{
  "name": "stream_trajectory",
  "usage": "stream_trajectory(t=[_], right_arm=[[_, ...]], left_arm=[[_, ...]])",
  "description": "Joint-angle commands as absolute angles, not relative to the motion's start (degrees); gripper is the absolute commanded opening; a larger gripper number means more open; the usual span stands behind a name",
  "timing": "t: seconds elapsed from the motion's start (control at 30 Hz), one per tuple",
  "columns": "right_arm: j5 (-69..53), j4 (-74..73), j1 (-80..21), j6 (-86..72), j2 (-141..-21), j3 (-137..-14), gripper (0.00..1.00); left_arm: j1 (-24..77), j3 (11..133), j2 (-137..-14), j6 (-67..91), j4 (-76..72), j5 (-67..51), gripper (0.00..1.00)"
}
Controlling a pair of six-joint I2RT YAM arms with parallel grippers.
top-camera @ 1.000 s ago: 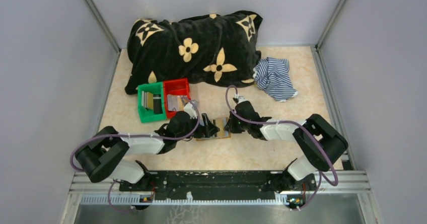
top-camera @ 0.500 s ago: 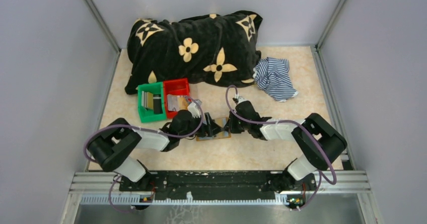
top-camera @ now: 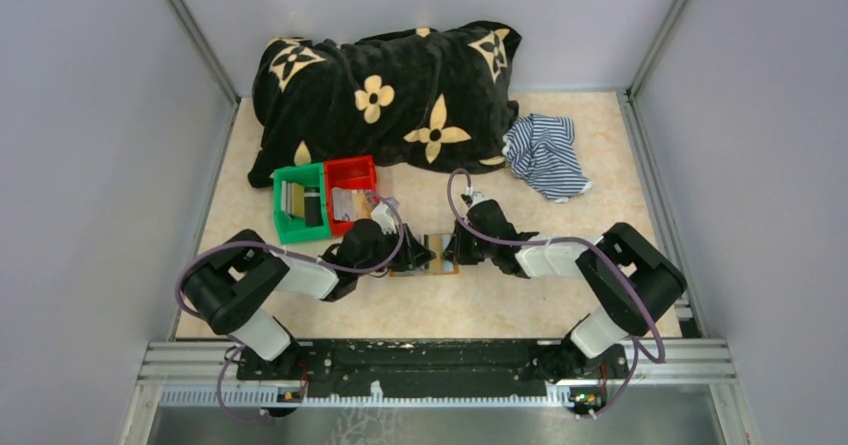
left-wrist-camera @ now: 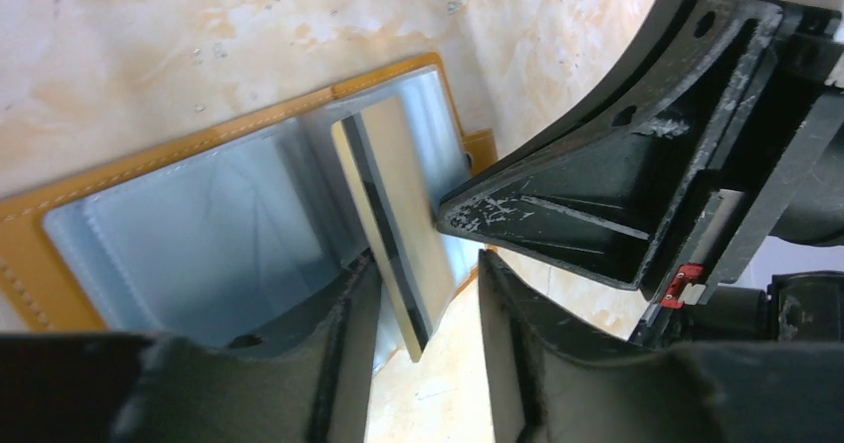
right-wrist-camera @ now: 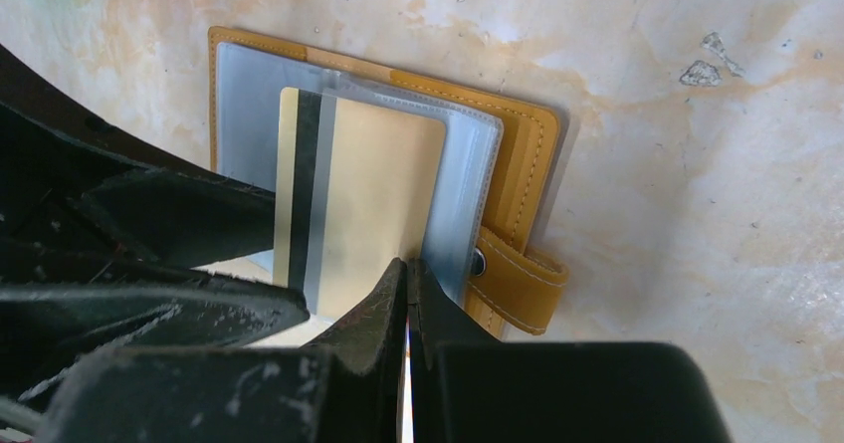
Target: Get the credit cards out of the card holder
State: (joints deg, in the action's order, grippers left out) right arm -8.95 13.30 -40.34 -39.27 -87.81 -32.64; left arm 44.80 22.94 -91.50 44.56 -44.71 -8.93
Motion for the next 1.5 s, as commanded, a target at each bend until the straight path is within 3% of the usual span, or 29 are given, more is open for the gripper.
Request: stream_trajectory(t=[0.0, 0.07, 0.17, 0.4, 0.57, 0.77, 0.87, 1.2, 1.47], right_arm=[[-9.32, 14.76, -40.16, -39.4, -89.27, -33.53, 0.0], [-9.4, 14.68, -40.12, -39.38, -89.59, -33.71, 0.0], [-9.49, 14.59, -40.09, -39.38, -89.81, -33.84, 0.0], [-9.45, 15.11, -40.08, -39.55, -90.78, -33.49, 0.0], [-9.78, 15.46, -40.08, -39.67, -91.44, -33.8, 0.0], [-10.13, 15.75, -40.0, -39.66, -92.4, -34.19, 0.0], [-10.21, 15.9, -40.0, -39.73, -92.63, -34.11, 0.0], [-10.08, 15.69, -39.99, -39.72, -92.88, -34.37, 0.0], [-10.29, 16.08, -39.91, -39.73, -92.98, -33.99, 0.0]], left_arm=[[44.23, 21.26, -90.22, 45.27, -44.68, -6.72, 0.39], [43.92, 20.49, -91.35, 45.98, -46.86, -7.74, 0.22], [43.36, 20.03, -93.16, 47.24, -50.0, -9.88, 0.13], [42.36, 18.76, -90.57, 46.8, -49.56, -9.58, 0.11], [40.93, 17.83, -87.02, 45.95, -46.61, -8.9, 0.19], [40.26, 16.65, -85.33, 45.79, -46.47, -8.9, 0.12], [39.92, 16.35, -85.28, 45.45, -46.57, -9.17, 0.0], [38.73, 15.71, -86.21, 45.66, -49.38, -12.0, 0.0], [33.51, 12.43, -74.55, 42.78, -42.49, -12.11, 0.0]])
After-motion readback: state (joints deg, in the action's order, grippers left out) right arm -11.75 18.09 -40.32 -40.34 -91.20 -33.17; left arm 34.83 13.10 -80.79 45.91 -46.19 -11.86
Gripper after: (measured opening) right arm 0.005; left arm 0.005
